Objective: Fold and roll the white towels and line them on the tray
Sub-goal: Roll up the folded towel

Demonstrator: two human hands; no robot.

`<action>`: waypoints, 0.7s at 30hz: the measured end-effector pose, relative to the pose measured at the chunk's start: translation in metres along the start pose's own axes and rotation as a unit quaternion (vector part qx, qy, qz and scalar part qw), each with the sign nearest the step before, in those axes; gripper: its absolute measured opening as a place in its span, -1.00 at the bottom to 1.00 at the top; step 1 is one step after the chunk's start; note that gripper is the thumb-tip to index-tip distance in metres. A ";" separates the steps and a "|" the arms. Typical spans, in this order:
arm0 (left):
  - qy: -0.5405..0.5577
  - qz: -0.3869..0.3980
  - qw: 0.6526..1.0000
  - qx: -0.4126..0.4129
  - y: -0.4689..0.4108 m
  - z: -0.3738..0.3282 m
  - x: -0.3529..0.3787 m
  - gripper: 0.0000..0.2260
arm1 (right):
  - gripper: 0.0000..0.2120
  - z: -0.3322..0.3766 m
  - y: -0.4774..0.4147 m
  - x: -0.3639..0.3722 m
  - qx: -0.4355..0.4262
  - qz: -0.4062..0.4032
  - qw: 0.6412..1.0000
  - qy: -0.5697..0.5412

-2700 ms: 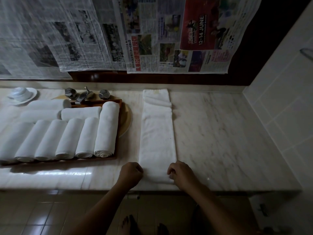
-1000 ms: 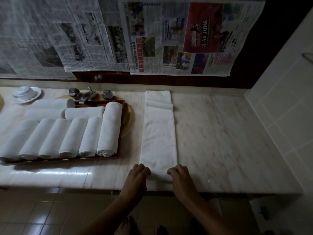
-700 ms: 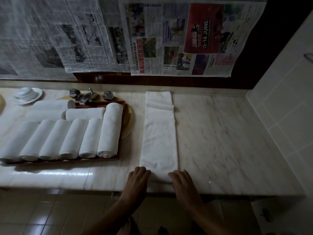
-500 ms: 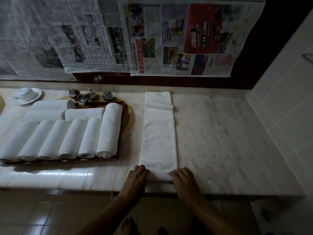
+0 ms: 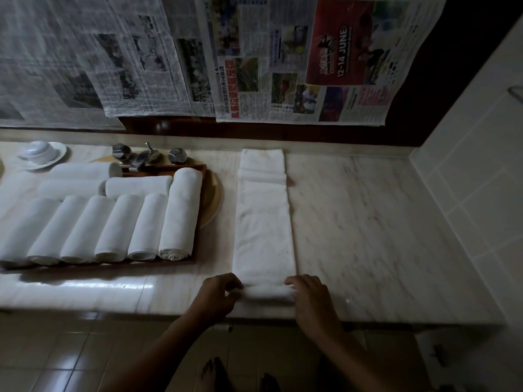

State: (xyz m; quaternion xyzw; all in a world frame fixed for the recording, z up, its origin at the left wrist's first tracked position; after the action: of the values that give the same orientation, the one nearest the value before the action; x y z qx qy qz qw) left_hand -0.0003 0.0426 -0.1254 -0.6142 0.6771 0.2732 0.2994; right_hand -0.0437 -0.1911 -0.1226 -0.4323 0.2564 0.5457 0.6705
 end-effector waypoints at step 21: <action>-0.116 -0.033 0.987 0.111 0.023 -0.045 0.019 -0.65 | -0.62 0.034 -0.010 0.028 -0.103 0.160 0.979 0.075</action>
State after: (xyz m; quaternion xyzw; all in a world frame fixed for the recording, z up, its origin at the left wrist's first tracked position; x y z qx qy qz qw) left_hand -0.0276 -0.0007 -0.1092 -0.5633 0.6434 0.2557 0.4509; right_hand -0.0313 -0.1478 -0.1255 -0.4919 0.3146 0.6354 0.5053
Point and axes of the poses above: each hand's wrist, its own y-axis away from the middle knuckle, its own x-axis out of the palm, z = x × y, the point moved 8 cm from there along -y, towards the middle knuckle, and after that the axes turned 15 degrees about -z, right-handed, at the moved point
